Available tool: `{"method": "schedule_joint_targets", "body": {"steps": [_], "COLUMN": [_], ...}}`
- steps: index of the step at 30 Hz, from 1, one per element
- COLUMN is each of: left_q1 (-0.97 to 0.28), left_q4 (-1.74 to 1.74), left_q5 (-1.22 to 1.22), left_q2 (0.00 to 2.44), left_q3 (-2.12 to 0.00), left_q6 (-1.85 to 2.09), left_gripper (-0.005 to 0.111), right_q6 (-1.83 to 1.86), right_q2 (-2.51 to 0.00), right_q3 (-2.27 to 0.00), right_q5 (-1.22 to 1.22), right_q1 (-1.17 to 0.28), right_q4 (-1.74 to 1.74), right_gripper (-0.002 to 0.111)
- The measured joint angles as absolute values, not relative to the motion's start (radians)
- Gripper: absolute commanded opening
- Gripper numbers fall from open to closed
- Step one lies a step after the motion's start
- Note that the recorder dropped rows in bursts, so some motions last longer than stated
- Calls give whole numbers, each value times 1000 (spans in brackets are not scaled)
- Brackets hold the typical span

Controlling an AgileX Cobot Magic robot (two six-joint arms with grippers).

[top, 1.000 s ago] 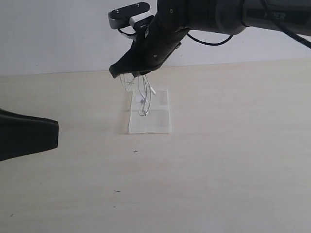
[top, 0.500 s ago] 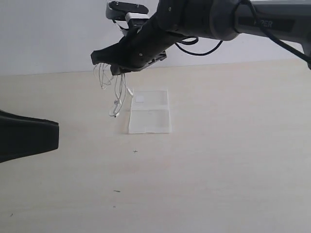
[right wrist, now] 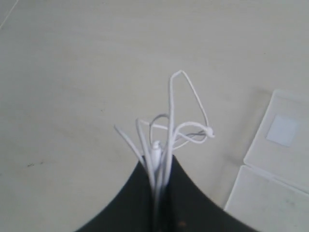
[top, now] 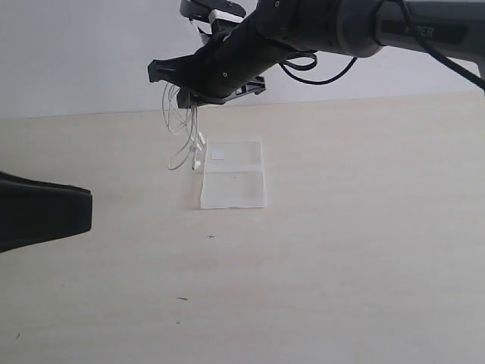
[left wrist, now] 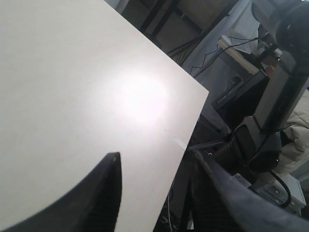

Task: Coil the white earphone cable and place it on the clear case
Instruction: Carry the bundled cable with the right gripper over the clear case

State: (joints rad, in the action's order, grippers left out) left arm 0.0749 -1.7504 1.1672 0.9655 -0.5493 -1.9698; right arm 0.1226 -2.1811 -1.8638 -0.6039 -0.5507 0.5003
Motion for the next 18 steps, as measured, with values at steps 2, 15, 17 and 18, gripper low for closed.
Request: {"method": "schedule_joint_targets", "body": {"steps": [2,15,17,18], "left_q1": [75,75,75,75], "left_q4": [-1750,-1750,-1750,-1750], "left_q5": [1165,1161,1161,1161], "left_q2": [966,966,966,966], "left_q3": [-549,-549,-549,-549], "left_q6": [-1970,-1970,-1970,-1970], "left_gripper": [45,45,45,45], "right_q6": [110,-23,-25,-25], "right_q2": [-2181,-2210,-2236,-2253], "right_q3": [-1864,-1865,-1865,-1865], "right_q5": [-601,-584,-582,-580], "right_q1": [-551,-530,-528,-528], "right_q4": [476,393,393,393], "right_gripper": [0,0,0,0]}}
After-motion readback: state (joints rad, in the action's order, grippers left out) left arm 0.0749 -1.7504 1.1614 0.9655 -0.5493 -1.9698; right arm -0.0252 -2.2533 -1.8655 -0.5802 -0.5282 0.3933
